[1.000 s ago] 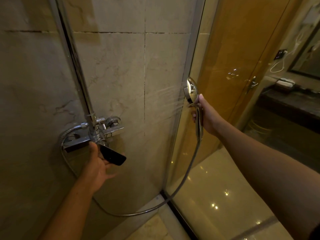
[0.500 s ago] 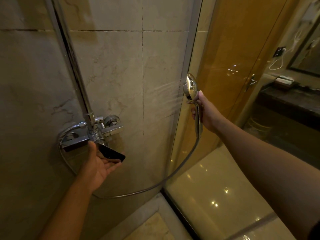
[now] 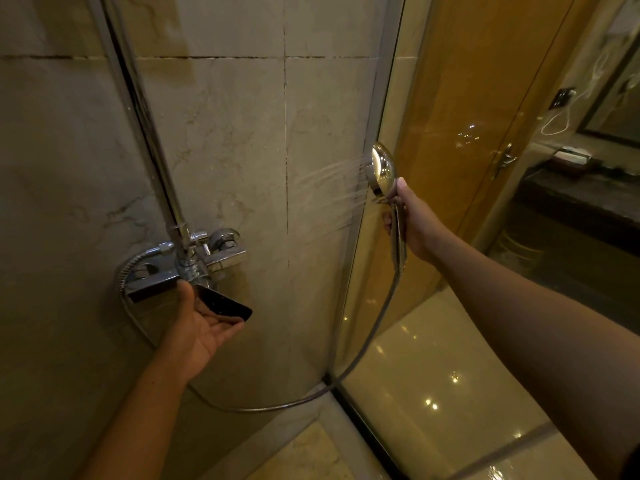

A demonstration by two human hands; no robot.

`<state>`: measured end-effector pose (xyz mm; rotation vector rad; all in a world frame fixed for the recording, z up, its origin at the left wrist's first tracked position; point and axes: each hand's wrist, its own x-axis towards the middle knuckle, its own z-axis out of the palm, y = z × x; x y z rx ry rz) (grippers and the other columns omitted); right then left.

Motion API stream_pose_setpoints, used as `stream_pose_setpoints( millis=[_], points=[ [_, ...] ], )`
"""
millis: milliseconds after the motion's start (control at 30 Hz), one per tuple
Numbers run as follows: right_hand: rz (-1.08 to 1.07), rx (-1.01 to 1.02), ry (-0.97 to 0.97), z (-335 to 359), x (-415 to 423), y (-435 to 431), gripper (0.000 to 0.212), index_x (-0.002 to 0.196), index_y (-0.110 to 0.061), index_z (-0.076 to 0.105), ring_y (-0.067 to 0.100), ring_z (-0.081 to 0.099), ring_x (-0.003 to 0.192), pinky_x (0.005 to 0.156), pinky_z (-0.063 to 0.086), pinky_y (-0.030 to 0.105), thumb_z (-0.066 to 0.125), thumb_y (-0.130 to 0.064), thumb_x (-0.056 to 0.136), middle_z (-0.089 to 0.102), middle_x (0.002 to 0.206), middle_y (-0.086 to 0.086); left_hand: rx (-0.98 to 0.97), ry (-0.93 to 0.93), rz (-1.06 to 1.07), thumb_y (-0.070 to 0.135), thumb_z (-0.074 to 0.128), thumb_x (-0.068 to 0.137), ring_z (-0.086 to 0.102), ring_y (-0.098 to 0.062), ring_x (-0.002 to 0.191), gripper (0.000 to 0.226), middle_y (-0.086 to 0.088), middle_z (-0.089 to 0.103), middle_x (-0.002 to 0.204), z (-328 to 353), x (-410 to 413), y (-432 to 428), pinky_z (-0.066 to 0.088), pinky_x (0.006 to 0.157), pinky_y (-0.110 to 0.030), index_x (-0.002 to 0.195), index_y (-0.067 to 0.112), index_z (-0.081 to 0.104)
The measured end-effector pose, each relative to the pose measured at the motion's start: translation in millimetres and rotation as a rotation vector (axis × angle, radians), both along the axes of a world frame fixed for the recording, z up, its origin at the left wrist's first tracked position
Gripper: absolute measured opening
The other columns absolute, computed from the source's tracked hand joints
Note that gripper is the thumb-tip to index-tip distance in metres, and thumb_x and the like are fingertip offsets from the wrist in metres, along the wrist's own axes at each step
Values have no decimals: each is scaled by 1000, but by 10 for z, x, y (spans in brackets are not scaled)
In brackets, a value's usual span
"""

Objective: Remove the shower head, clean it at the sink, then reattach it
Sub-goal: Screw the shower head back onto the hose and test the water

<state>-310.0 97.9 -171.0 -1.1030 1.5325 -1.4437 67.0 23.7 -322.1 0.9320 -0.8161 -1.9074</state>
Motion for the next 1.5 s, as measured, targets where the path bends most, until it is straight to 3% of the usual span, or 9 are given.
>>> stream_pose_setpoints(
  millis=[500,667,833,1000,1233,1367,1500],
  points=[
    [-23,-21,-6,-30,26,-68,43,107,-22,63,12,51,77,76,45,31,34,-53,104,61,99,-2,-6,-24,18,83,69,53,59,-45,120,127,-36,53,133,48,-16,51,57,88,-49,144,1,36],
    [-50,-5,16,-52,-22,-123,58,123,-8,61,13,51,78,79,45,33,34,-55,103,63,100,-3,-22,-16,38,77,49,74,57,-44,122,106,-35,52,134,82,-67,87,49,97,-49,143,-2,36],
    [-68,-11,-6,-77,-48,-150,55,121,-15,66,14,51,79,80,45,35,36,-57,101,62,96,-1,-44,-37,46,74,42,78,56,-44,123,100,-34,53,133,121,-79,133,45,101,-49,142,-2,37],
    [-84,-17,-15,-100,-89,-166,55,125,-21,66,16,51,83,84,45,38,37,-60,99,65,111,5,-76,-62,35,78,48,74,62,-41,117,103,-32,57,130,135,-44,158,58,88,-43,139,-1,40],
    [-85,-16,-42,-128,-104,-130,56,125,-15,63,13,53,81,80,47,32,36,-58,99,64,121,3,-123,-7,146,73,49,70,55,-40,125,105,-32,52,136,127,-231,222,45,100,-49,141,-3,36],
    [-62,-9,-31,-120,-93,-106,58,125,-13,62,13,54,80,79,47,32,37,-58,99,65,122,6,-148,2,196,74,50,66,58,-34,123,102,-27,55,136,111,-314,217,48,101,-48,138,3,43],
    [-49,-24,-46,-189,-139,-36,62,131,-11,57,13,53,77,78,46,32,36,-59,98,64,119,6,-166,39,175,82,64,52,69,-27,110,91,-22,65,124,77,-327,200,57,93,-43,114,15,63]
  ],
)
